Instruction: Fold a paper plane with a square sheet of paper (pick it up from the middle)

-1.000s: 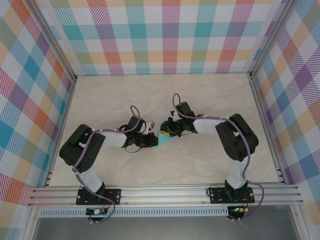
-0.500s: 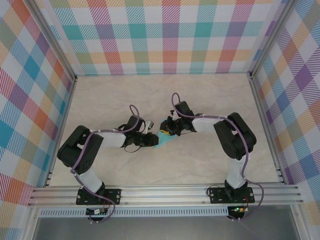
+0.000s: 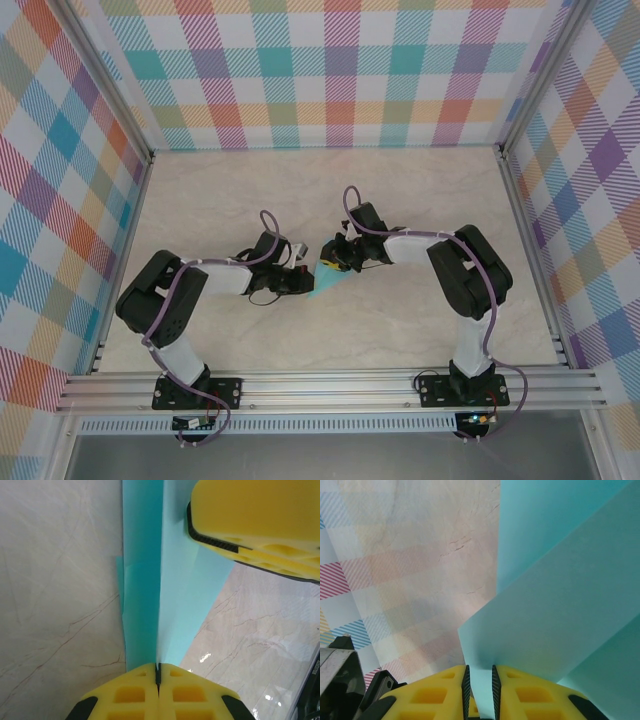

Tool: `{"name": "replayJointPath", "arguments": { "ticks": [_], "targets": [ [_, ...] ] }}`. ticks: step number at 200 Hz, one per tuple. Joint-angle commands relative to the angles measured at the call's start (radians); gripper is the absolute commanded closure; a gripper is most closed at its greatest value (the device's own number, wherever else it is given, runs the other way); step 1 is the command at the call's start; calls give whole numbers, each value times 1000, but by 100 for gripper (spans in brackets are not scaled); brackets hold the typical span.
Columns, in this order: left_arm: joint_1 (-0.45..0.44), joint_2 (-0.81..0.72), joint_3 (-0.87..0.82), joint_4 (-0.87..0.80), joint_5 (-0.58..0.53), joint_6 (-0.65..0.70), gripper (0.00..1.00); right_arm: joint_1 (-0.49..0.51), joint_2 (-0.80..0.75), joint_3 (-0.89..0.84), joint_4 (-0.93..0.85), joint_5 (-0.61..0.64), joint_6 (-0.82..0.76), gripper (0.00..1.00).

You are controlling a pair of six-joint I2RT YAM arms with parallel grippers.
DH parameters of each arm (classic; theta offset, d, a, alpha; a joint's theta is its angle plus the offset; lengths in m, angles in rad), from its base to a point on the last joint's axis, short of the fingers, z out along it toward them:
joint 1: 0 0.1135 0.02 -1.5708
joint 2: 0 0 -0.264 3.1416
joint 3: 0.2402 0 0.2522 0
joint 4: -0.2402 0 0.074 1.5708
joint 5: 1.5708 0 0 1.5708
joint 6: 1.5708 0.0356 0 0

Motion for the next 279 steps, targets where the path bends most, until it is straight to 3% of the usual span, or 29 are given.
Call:
{"name": "replayJointPath", "arguments": {
  "ticks": [1, 61, 145, 182, 244, 279],
  "targets": [
    [19, 45, 17, -30, 52, 0, 100, -16, -63, -23, -17, 11, -4, 78],
    [56, 95, 39, -11, 160, -44, 100, -27, -142, -84, -14, 34, -3, 78],
    [76, 128, 74, -33, 210, -63, 100, -3, -33, -17, 87, -101, 23, 78],
    [76, 134, 70, -31, 208, -66, 100, -10, 2, -11, 34, 0, 27, 80],
    [77, 125, 60, -54, 200, -47, 93, -19, 58, 12, 10, 31, 19, 80],
    [78, 113, 48, -53, 192, -48, 95, -22, 64, 14, 10, 21, 17, 79]
  ]
}}
